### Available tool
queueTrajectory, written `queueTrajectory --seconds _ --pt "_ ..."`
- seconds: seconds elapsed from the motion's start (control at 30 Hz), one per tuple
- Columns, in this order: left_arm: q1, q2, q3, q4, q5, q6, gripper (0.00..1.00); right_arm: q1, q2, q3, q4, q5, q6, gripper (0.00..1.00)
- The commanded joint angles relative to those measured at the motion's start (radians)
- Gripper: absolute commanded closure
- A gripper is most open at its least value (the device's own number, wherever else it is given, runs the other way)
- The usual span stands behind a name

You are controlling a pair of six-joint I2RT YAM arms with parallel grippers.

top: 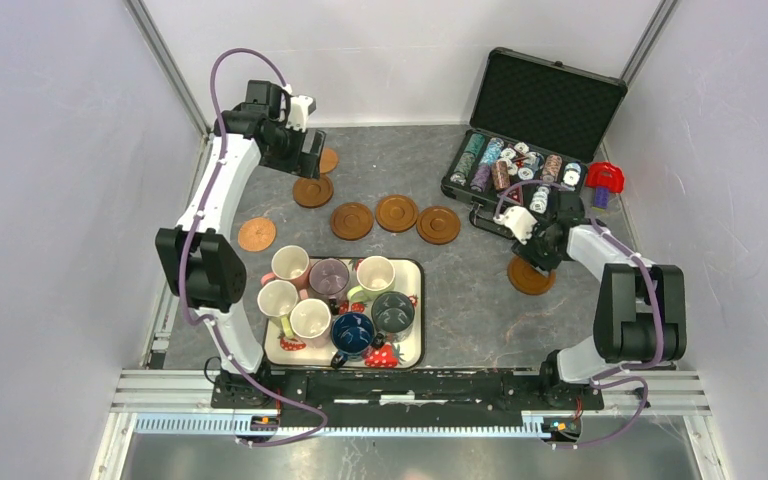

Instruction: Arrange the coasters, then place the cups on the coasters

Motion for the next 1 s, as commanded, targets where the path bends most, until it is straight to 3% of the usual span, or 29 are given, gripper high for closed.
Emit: queueTrajectory --seconds 0.0,0.37,0.6,0.97 --pt "-0.013 0.013 0.027 0.017 0.021 -0.006 0.0 -0.091 0.008 -0.014 -0.066 0.053 -0.081 0.52" --pt "-0.019 0.01 0.031 0.018 -0.002 0.006 0.0 -0.241 0.058 0.048 -0.103 0.069 -0.179 0.53" --pt "-0.021 0.013 0.031 0.018 0.001 0.003 0.0 -0.256 0.063 0.092 -0.139 0.054 -0.199 0.52" --pt "-0.024 -0.014 0.02 0.016 0.014 -0.001 0.0 -0.207 0.069 0.419 -0.285 -0.228 -0.103 0.43"
